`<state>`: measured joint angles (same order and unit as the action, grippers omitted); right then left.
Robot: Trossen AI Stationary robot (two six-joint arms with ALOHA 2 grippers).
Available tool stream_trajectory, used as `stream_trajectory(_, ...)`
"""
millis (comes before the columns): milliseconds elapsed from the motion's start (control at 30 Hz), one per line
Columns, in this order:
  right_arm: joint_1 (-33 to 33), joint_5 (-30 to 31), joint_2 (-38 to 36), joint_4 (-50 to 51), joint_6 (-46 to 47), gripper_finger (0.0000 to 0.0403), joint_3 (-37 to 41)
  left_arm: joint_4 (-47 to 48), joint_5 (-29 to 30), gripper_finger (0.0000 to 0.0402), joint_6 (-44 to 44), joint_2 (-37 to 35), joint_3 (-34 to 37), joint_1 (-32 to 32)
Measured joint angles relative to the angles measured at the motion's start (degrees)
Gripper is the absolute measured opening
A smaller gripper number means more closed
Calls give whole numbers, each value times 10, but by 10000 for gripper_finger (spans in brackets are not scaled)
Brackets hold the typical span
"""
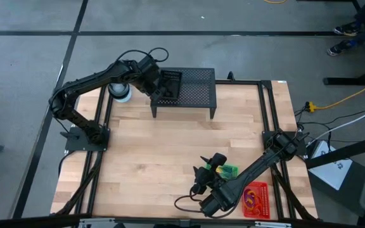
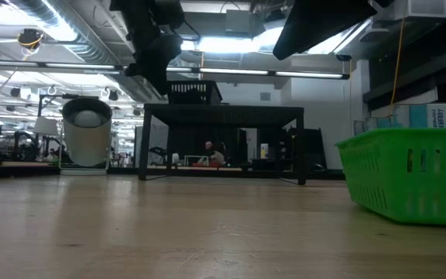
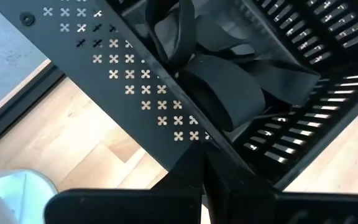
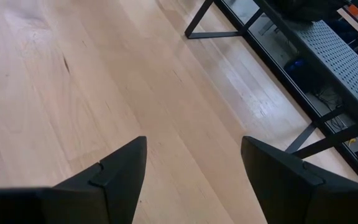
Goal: Pick & Place Office Desk Supplies
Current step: Put the black bin with rubber bands on the shelf, then put the green bin with crayon boxes on the shelf
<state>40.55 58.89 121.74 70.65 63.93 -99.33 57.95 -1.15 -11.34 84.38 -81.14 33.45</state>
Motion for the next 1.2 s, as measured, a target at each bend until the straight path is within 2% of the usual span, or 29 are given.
stream_trajectory(167,0,-9,0,0,0,263,0,24,20,1,9,-1,0,5)
stream_trajectory(300,0,-9,0,-1,-1,263,0,62,120,1,19,-6,0,10)
stream_trajectory(367,0,-1,0,-1,-1,263,0,65,151,1,34,-18,0,7)
stream_trajectory(533,0,2,0,-2,-3,263,0,12,148,2,56,-84,0,1)
stream_trajectory(667,1,3,0,-3,-3,263,0,-42,143,2,60,-175,0,1)
stream_trajectory(767,3,28,0,-6,-4,263,0,-96,119,2,70,-249,10,-15)
stream_trajectory(833,5,55,0,-12,-4,263,0,-167,101,2,75,-308,45,-36)
stream_trajectory(933,8,92,0,-28,-14,263,0,-291,86,2,75,-400,133,-81)
stream_trajectory(1033,12,123,0,-55,-34,263,0,-388,94,2,89,-487,251,-129)
stream_trajectory(1200,21,184,0,-112,-70,263,0,-484,127,2,86,-620,452,-191)
